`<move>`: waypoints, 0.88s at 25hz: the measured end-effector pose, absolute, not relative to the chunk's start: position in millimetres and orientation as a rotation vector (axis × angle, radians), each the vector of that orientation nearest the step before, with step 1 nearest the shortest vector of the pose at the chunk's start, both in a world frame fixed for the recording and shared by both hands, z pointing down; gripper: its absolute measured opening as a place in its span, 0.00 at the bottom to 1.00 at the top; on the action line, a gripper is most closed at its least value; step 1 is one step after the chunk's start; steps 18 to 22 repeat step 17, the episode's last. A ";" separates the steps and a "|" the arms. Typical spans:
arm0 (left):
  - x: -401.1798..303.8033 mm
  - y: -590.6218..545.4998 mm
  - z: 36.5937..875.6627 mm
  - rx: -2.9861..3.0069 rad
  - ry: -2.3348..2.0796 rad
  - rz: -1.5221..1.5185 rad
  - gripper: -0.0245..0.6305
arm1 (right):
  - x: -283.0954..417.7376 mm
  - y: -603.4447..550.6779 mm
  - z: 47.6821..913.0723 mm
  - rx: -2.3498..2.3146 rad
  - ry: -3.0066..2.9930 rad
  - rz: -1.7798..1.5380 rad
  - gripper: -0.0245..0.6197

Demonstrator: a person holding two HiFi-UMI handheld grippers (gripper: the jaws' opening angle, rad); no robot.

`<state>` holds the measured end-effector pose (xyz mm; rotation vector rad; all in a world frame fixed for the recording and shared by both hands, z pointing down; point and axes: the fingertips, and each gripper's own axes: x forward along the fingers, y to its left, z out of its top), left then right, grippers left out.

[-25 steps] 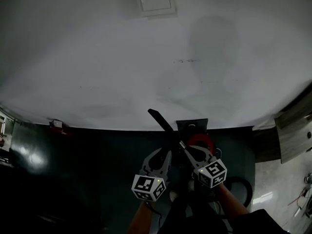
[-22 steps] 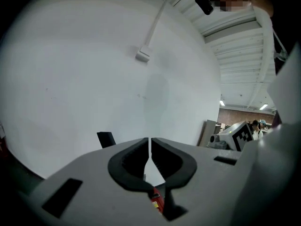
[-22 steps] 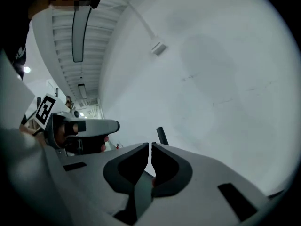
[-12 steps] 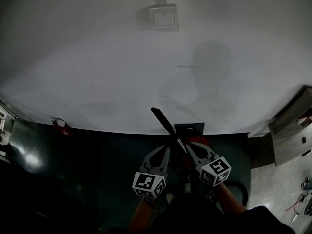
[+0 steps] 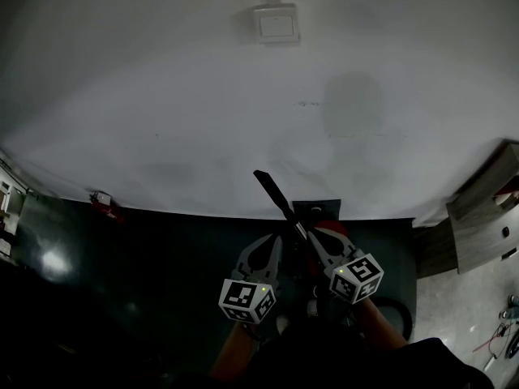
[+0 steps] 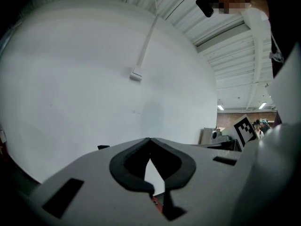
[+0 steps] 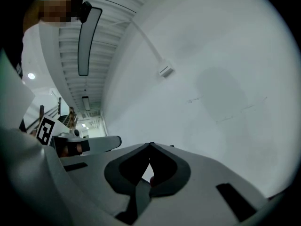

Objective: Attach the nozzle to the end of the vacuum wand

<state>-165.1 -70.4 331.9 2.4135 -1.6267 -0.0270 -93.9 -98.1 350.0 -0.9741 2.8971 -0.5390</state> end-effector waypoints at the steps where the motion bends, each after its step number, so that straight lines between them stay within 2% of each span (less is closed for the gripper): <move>1: -165.6 -69.5 331.5 2.411 -1.630 -0.031 0.04 | -93.9 -97.9 349.6 -0.972 2.896 -0.539 0.06; 22: -170.8 -65.3 330.4 2.362 -1.667 -0.067 0.04 | -86.6 -98.4 344.8 -0.963 2.884 -0.541 0.06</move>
